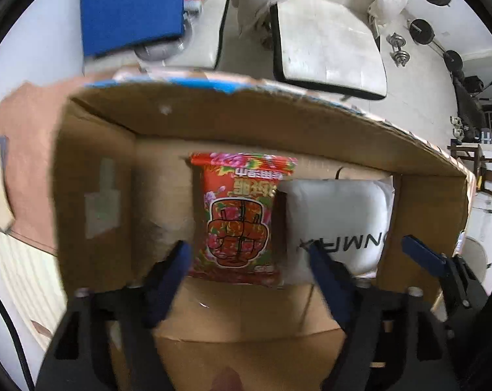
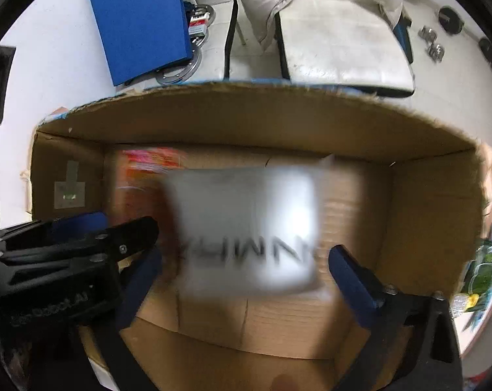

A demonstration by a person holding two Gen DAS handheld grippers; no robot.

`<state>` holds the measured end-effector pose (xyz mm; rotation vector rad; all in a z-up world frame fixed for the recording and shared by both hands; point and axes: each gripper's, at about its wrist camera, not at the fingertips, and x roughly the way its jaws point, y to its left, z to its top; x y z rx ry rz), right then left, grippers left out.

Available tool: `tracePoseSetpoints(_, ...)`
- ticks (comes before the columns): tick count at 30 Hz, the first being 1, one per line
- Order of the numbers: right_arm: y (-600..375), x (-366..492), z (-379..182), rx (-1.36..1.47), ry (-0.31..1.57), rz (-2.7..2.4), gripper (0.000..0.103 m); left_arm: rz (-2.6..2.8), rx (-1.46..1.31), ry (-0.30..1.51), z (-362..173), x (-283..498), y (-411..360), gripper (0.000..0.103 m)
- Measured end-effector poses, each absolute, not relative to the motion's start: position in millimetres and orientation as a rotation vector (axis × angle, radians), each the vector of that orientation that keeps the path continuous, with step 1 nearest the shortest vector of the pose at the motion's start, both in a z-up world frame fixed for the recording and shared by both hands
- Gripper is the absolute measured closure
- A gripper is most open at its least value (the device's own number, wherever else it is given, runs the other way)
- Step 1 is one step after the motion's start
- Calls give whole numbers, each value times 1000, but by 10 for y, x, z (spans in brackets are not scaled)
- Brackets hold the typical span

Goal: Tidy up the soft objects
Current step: 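Carry both items into the cardboard box and open both tools, then grasp the green snack bag with the left tool while the right tool grasps the blue tissue pack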

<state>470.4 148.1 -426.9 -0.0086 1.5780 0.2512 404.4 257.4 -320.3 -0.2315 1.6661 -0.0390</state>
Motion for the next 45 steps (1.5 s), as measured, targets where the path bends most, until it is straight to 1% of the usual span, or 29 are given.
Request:
tracePoseSetpoints(1, 1493, 4683, -4237, -14, 1578, 251, 0, -29, -214, 1642, -3153, 4021, 2580, 11)
tracePoseSetpoints(6, 1475, 4444, -4122, -87, 1581, 225, 0, 16, -176, 1563, -2913, 3800, 2623, 4)
tracePoseSetpoints(13, 1272, 4052, -3902, -51, 1576, 226, 0, 69, -160, 1483, -2614, 3473, 2574, 3)
tracePoseSetpoints(17, 1113, 3840, -3634, -20, 1521, 256, 0, 75, -132, 1435, -2358, 3302, 2412, 2)
tracePoseSetpoints(20, 890, 3756, -3410, 25, 1476, 274, 0, 57, -103, 1387, -2049, 3190, 2129, 2)
tracePoseSetpoints(23, 420, 3666, -3107, 100, 1421, 282, 0, 17, -64, 1328, -1700, 3094, 1699, 3)
tracePoseSetpoints(25, -12, 3588, -2896, 145, 1383, 262, 0, -20, -45, 1291, -1494, 3038, 1291, 2)
tracePoseSetpoints(28, -893, 3425, -2679, 192, 1354, 171, 0, -122, -46, 1293, -1412, 3035, 698, 2)
tracePoseSetpoints(31, -1839, 3349, -2716, 217, 1374, 43, 0, -210, -15, 1353, -1654, 3180, 22, 2)
tracePoseSetpoints(34, -2541, 3373, -2865, 234, 1396, -53, 0, -293, -23, 1471, -2143, 3353, -597, 3)
tracePoseSetpoints(35, -2757, 3390, -2933, 246, 1402, -71, 0, -318, -42, 1525, -2341, 3412, -795, 4)
tracePoseSetpoints(36, -2968, 3420, -3013, 257, 1416, -84, 0, -332, -64, 1579, -2558, 3466, -970, 8)
tracePoseSetpoints(37, -3121, 3432, -3082, 259, 1429, -95, 0, -345, -88, 1627, -2770, 3517, -1120, 10)
tracePoseSetpoints(39, -3410, 3496, -3268, 217, 1462, -146, 6, -340, -112, 1693, -3085, 3564, -1372, 10)
tracePoseSetpoints(43, -3792, 3581, -3652, 274, 1535, -113, 7, -340, -150, 1789, -3582, 3613, -1667, 10)
tracePoseSetpoints(45, -3801, 3609, -3738, 274, 1541, -111, 7, -338, -162, 1825, -3793, 3636, -1774, 10)
